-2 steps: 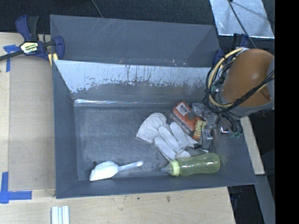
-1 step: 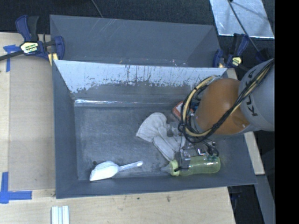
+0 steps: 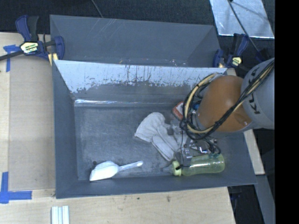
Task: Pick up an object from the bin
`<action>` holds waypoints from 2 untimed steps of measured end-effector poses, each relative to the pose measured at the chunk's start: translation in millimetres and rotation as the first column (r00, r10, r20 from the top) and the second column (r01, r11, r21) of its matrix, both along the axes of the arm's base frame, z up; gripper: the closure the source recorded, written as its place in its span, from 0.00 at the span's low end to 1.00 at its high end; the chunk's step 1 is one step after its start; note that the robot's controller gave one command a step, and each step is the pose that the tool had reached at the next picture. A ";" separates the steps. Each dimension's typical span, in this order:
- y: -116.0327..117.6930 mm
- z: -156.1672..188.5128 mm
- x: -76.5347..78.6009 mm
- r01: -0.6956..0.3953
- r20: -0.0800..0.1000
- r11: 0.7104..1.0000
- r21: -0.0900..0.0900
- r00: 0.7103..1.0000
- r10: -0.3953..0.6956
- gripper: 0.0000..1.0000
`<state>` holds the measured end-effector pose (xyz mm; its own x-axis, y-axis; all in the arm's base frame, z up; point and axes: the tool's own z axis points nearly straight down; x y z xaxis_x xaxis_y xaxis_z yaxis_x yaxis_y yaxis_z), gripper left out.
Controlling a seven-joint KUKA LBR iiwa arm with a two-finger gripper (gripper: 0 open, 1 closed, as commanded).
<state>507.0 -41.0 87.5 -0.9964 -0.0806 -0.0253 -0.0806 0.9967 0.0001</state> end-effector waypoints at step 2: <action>62.5 -16.4 -9.3 -0.036 -0.017 0.999 -0.002 0.999 0.036 0.00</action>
Offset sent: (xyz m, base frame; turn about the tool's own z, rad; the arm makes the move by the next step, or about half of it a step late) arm -0.0105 0.0439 -0.0175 -0.0482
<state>497.6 21.5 71.1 -0.9932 -0.1163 -0.0084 -0.1163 0.9932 0.0000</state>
